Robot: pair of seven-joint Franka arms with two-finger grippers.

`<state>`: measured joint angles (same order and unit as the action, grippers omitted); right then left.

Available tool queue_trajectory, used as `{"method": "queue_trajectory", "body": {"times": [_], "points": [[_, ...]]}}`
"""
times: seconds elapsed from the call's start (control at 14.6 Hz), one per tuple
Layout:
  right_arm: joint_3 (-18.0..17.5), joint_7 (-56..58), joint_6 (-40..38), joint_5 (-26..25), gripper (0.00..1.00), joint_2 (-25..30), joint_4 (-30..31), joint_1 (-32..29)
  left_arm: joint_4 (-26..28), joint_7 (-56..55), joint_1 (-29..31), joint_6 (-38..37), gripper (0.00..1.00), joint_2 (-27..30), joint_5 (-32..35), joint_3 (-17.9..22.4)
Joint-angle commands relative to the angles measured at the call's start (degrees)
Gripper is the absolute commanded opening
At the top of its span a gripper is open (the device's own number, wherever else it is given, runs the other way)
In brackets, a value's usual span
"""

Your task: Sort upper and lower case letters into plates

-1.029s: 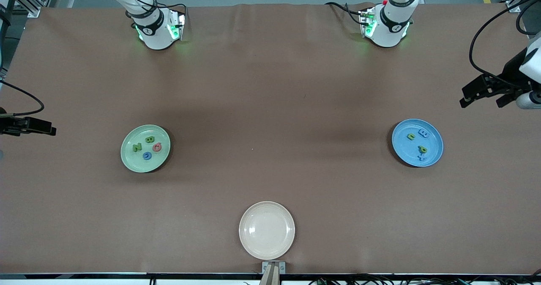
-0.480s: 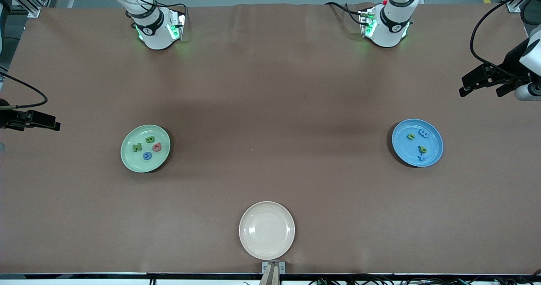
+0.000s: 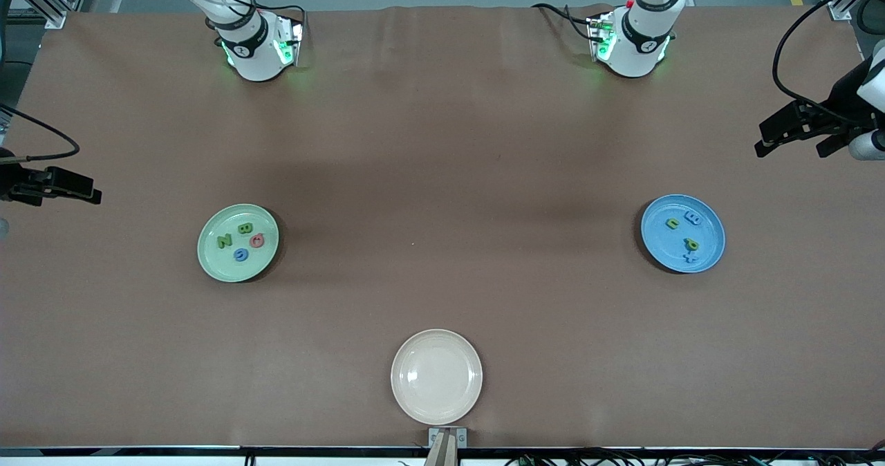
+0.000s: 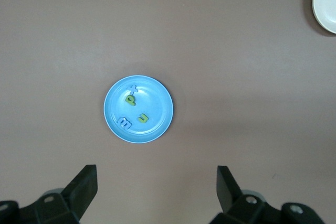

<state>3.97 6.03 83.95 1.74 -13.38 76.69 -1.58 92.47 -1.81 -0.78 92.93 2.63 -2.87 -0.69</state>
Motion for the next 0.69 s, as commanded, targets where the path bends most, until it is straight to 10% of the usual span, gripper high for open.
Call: {"method": "queue_trajectory", "body": {"times": [0.0,0.62], "points": [[-1.4,-2.2,0.4,-0.2,1.00,4.8,5.0,-0.4,-1.5,0.3,-0.4,-1.3,1.00,0.0,0.4,0.0],[-1.3,-5.0,2.2,-0.3,1.00,14.0,14.2,0.6,-4.4,0.2,-0.4,-1.3,1.00,-1.8,0.5,0.1]]}}
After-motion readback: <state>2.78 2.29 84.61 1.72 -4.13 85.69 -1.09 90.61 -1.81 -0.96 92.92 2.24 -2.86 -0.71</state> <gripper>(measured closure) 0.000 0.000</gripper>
